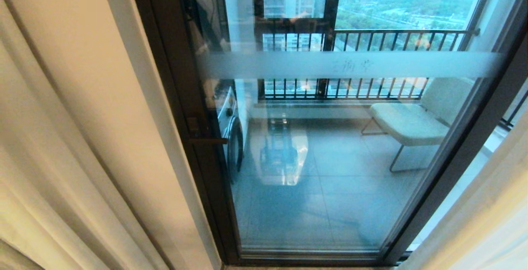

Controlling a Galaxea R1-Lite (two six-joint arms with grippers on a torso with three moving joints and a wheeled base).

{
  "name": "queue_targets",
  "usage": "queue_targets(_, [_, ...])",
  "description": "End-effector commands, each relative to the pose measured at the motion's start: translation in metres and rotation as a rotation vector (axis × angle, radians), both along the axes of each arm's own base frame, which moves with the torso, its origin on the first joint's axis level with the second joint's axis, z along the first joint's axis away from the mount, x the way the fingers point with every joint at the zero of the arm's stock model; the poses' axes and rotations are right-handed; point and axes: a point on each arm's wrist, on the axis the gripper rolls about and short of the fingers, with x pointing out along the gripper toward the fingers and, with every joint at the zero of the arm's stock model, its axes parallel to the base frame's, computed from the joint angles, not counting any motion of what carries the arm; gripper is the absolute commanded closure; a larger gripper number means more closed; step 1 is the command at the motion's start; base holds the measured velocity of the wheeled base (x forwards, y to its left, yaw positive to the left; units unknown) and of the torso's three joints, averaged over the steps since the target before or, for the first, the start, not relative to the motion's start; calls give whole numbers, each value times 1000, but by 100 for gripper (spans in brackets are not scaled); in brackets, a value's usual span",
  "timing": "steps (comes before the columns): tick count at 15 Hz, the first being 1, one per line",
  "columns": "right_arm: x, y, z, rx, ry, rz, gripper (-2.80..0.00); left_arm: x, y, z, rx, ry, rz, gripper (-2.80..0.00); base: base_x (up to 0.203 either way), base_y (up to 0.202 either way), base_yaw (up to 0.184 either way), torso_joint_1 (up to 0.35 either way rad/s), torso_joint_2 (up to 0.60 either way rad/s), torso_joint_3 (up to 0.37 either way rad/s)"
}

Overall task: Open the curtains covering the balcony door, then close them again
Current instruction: Pull the inner curtains open on both sides

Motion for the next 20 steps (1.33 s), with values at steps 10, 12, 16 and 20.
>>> queue_targets(10, [0,0,0,-1,0,1,0,13,-27,15,-1,-61,-220,0,0,0,0,0,0,0])
queue_targets(12, [0,0,0,-1,0,0,0,12,-29,16,1,-63,-222,0,0,0,0,0,0,0])
queue_targets(16, [0,0,0,-1,0,1,0,6,-35,24,16,-76,-221,0,0,0,0,0,0,0])
queue_targets(20, [0,0,0,-1,0,1,0,-10,-48,27,8,-71,-213,0,0,0,0,0,0,0])
